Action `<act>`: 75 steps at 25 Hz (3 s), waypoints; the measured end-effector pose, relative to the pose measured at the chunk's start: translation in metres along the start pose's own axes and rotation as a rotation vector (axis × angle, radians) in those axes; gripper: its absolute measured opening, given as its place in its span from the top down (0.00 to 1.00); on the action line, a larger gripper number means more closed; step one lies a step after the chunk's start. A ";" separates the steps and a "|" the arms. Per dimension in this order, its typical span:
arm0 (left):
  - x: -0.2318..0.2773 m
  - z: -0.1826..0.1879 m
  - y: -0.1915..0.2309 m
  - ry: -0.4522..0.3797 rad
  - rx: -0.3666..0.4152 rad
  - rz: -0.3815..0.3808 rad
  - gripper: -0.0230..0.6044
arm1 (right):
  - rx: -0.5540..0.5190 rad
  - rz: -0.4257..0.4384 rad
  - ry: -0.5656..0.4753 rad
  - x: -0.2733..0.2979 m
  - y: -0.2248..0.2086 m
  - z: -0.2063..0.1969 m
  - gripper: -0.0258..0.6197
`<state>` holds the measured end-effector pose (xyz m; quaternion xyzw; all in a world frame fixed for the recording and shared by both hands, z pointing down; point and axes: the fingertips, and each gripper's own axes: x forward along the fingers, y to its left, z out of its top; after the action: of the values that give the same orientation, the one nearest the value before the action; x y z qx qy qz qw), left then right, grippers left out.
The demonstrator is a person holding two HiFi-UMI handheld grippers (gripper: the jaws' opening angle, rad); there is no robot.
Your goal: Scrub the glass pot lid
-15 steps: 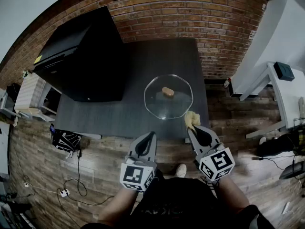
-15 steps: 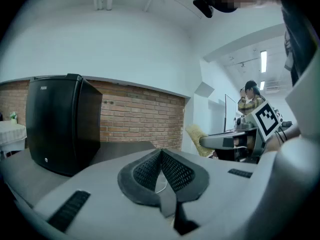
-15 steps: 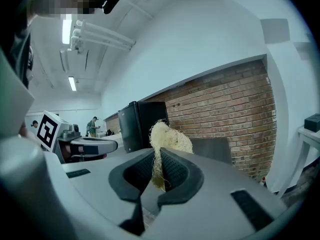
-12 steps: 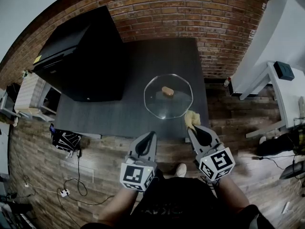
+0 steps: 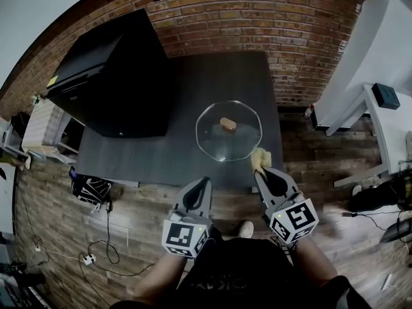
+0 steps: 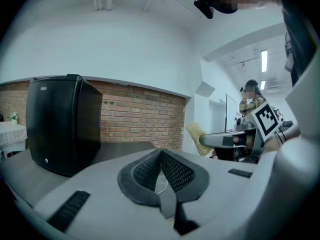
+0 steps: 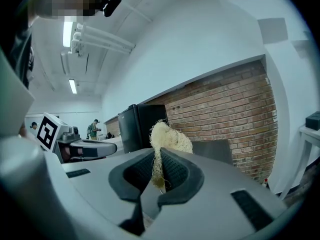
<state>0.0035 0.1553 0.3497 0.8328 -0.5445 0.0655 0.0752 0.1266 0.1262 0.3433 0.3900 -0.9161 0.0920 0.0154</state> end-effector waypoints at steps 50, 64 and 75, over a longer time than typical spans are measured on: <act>0.157 -0.105 0.169 0.315 0.016 -0.143 0.91 | 0.159 -0.178 0.162 0.194 -0.038 -0.061 0.90; 0.198 -0.187 0.189 0.506 0.039 -0.292 0.91 | 0.270 -0.296 0.295 0.246 -0.043 -0.136 0.90; 0.212 -0.224 0.193 0.585 0.065 -0.329 0.91 | 0.320 -0.302 0.394 0.273 -0.037 -0.184 0.90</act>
<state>-0.0946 -0.0676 0.6199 0.8575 -0.3557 0.3059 0.2113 -0.0452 -0.0600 0.5566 0.4939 -0.8009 0.3060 0.1447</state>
